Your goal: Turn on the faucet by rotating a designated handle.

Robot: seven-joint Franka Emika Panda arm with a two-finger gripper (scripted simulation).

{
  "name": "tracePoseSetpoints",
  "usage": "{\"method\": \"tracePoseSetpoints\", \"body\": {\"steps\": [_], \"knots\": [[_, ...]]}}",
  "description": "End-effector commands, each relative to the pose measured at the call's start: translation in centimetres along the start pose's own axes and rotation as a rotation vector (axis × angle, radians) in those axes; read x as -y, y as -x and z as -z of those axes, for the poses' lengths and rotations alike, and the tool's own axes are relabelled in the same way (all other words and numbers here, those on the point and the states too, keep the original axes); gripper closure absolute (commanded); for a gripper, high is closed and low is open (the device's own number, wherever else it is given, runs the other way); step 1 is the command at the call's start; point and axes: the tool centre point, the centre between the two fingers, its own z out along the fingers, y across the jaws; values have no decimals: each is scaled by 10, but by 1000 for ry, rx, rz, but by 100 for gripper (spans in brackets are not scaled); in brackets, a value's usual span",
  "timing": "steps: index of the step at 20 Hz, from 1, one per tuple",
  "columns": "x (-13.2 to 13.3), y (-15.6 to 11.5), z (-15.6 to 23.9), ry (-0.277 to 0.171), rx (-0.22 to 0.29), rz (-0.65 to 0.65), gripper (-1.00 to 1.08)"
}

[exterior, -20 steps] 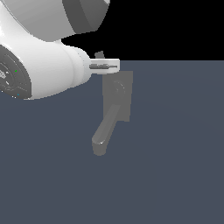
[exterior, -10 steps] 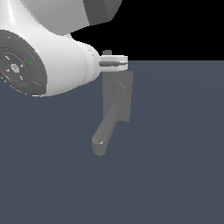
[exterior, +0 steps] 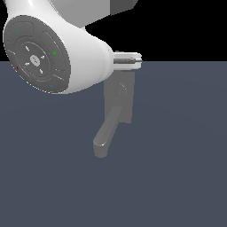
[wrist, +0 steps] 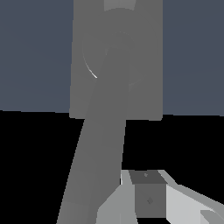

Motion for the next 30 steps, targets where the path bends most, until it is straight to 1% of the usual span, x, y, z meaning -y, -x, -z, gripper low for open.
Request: {"method": "tracePoseSetpoints", "body": {"steps": [1, 20, 21, 22, 30], "knots": [[0, -1, -1, -3, 0, 1, 108], [80, -1, -9, -22, 38, -7, 108], [80, -1, -9, -22, 38, -7, 108], [71, -14, 0, -14, 7, -2, 108], [91, -26, -4, -17, 18, -4, 108]]}}
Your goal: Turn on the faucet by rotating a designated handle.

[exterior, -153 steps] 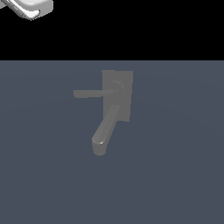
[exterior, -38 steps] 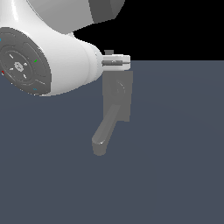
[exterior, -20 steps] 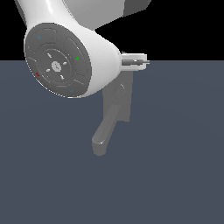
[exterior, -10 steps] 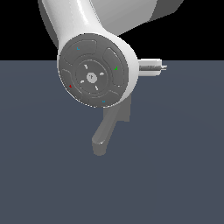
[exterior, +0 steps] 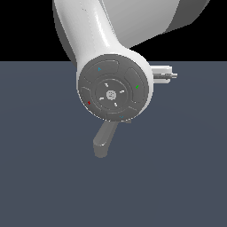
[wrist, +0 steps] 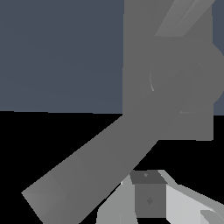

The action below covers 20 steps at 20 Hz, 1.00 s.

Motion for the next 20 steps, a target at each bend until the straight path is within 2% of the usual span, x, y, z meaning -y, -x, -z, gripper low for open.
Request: {"method": "tracePoseSetpoints", "body": {"steps": [1, 16, 20], "knots": [[18, 2, -5, -22, 15, 0, 108], [54, -19, -10, -28, 35, -2, 108], [49, -26, -8, -22, 28, -4, 108]]}}
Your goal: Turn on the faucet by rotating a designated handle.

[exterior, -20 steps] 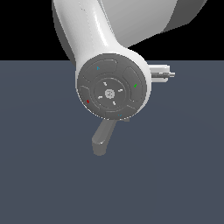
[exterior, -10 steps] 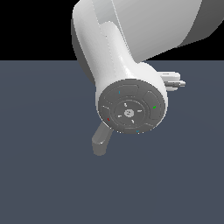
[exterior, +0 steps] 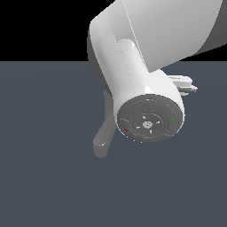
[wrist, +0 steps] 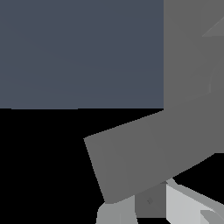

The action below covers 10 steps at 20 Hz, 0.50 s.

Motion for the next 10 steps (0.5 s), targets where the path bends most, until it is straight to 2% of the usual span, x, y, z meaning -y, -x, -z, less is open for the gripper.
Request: {"method": "tracePoseSetpoints", "body": {"steps": [1, 10], "knots": [[-2, -8, 0, 31, -17, 21, 108], [7, -29, -1, 29, -15, 21, 108]]}}
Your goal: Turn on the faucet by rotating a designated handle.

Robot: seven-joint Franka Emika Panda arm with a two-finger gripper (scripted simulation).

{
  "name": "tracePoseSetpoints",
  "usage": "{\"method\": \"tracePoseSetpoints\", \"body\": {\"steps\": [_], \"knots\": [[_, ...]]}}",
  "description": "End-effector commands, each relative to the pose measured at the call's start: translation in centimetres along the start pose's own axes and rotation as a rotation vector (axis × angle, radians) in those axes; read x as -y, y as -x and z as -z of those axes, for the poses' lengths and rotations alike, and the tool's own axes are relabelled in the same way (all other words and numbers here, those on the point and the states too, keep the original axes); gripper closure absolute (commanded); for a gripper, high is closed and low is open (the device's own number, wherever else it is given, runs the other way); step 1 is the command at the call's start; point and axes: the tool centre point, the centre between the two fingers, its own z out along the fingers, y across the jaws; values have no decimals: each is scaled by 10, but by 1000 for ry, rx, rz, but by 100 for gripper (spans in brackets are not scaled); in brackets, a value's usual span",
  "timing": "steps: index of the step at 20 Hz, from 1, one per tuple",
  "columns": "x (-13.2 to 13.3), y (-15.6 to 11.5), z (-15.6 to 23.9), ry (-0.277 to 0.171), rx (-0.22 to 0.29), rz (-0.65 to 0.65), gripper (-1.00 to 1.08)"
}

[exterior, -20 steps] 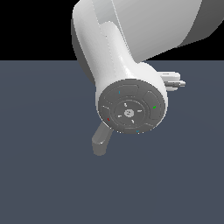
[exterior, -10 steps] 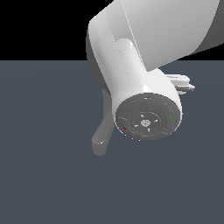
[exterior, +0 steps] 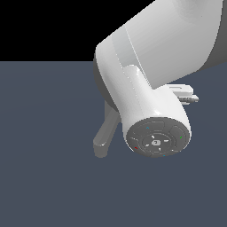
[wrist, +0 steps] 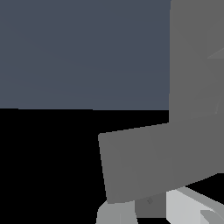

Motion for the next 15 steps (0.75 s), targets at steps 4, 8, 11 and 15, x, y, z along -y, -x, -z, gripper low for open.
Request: {"method": "tracePoseSetpoints", "body": {"steps": [4, 8, 11, 15], "knots": [[2, -14, -1, 13, -5, 7, 108], [6, -24, -2, 12, -4, 7, 108], [10, -32, -2, 12, -3, 7, 108], [13, -39, -2, 11, -2, 8, 108]]}}
